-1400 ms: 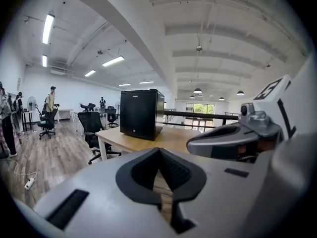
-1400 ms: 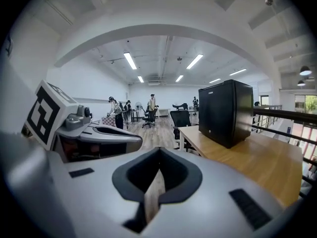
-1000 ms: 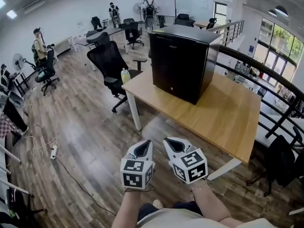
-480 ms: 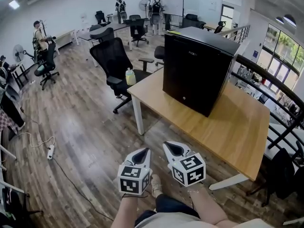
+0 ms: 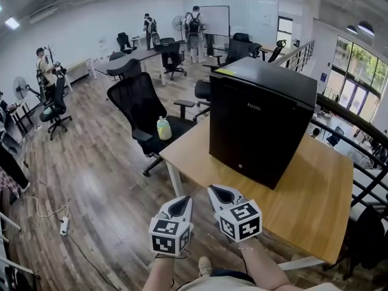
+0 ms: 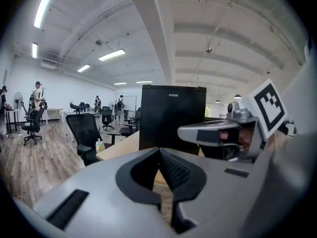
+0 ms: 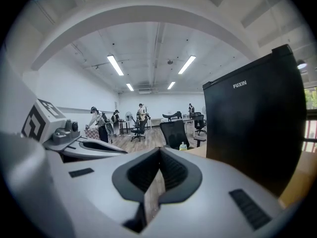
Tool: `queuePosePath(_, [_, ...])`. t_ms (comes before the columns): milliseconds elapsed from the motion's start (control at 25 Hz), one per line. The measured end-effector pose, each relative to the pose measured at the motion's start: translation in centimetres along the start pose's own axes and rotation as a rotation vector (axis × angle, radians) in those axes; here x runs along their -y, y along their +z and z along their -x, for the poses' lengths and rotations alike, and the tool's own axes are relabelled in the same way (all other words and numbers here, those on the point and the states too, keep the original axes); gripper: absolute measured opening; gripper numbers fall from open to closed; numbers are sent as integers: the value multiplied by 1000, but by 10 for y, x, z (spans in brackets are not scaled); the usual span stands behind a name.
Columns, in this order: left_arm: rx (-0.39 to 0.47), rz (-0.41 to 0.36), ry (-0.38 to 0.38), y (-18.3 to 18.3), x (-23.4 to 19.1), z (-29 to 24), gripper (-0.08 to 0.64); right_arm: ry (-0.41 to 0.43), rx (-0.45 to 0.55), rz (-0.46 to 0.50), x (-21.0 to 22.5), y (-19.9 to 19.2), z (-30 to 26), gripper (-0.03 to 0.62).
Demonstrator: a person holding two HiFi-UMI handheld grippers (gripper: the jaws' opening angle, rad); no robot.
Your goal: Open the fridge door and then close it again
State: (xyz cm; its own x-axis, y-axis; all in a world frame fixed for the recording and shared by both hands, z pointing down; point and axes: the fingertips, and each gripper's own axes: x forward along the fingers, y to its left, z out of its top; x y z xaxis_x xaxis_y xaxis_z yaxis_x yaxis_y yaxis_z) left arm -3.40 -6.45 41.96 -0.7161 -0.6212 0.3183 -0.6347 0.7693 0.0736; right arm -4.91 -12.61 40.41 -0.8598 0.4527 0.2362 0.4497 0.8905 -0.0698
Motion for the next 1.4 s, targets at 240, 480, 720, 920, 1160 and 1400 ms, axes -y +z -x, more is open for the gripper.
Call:
queuePosePath(240, [20, -10, -30, 38, -24, -79, 5, -31, 3, 10, 68, 23, -51, -3])
queuePosePath(480, [-25, -6, -109, 38, -27, -143, 5, -106, -7, -26, 123, 15, -68, -3])
queuePosePath(720, [-10, -37, -248, 60, -27, -194, 5, -218, 3, -40, 164, 26, -79, -3])
queuePosePath(920, [-27, -71, -337, 68, -53, -225, 5, -323, 33, -12, 188, 40, -103, -3])
queuePosePath(1160, [-42, -148, -404, 93, -109, -261, 6, -443, 2, -27, 207, 48, -145, -3])
queuePosePath(1400, [-54, -163, -479, 106, -143, -300, 6, -508, 10, 21, 209, 66, -172, -3])
